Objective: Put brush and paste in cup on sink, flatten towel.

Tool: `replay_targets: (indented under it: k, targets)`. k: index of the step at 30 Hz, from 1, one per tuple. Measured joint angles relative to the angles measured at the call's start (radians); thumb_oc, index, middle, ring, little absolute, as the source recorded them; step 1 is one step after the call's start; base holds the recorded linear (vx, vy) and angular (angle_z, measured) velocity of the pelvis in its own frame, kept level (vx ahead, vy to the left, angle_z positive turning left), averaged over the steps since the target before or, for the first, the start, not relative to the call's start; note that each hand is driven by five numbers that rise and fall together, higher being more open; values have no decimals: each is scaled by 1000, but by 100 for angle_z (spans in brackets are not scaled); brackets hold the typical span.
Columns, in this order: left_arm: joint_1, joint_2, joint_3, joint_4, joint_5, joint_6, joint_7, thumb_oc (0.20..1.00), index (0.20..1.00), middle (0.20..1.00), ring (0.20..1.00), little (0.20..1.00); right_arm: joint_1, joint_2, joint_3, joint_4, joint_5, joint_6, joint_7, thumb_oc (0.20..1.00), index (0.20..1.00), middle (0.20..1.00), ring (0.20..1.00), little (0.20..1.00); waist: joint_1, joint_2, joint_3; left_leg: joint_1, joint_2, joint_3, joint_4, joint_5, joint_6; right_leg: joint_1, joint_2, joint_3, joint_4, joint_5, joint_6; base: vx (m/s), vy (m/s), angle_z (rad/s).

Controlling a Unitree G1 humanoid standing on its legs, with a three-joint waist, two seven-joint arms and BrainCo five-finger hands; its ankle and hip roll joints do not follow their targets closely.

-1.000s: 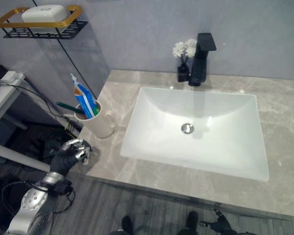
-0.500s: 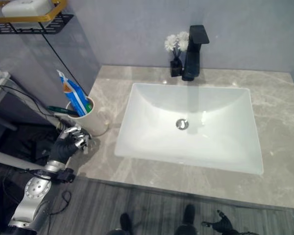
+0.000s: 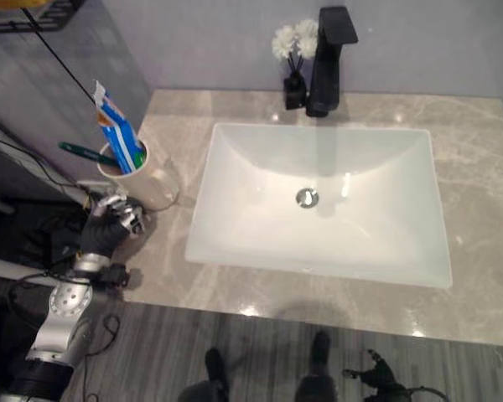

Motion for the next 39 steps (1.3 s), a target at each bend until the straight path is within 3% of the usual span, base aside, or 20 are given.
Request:
replay_targets:
  k: [11,16,24,34,39]
  targets:
    - [-222,6,-10,129,11,-9,94,200,200,200,200,200,-45,-2,30,-16,6,0,-6,1000,1000,1000,1000,1000,-37,-15,20,-30,-1,10,0,0,0,-41,0,12,0,6,-1,8,-2,-3]
    - [-171,16,5,88,11,-8,99,200,200,200,200,200,-57,-2,30,-18,8,0,-22,1000,1000,1000,1000,1000,-42,-9,23,-22,-2,28,0,1,0,-45,2,27,1,11,-4,34,-10,-10]
    - [25,19,11,-43,10,-1,12,200,200,200,200,200,-59,-2,22,6,7,0,-22,1000,1000,1000,1000,1000,-34,1,27,18,-2,27,-1,0,0,-9,1,27,-2,10,-4,3,-1,0]
    - [1,18,-6,-26,13,0,1,200,200,200,200,200,-52,-28,19,6,7,0,-22,1000,1000,1000,1000,1000,-24,75,20,-43,-4,26,-1,12,2,-71,-1,33,-2,26,-7,0,0,0]
    - [-66,19,-3,19,36,-5,37,200,200,200,200,200,-51,-39,21,-50,7,0,-22,1000,1000,1000,1000,1000,-41,79,22,-56,-6,31,-1,13,1,-90,0,40,0,29,-9,2,1,-3]
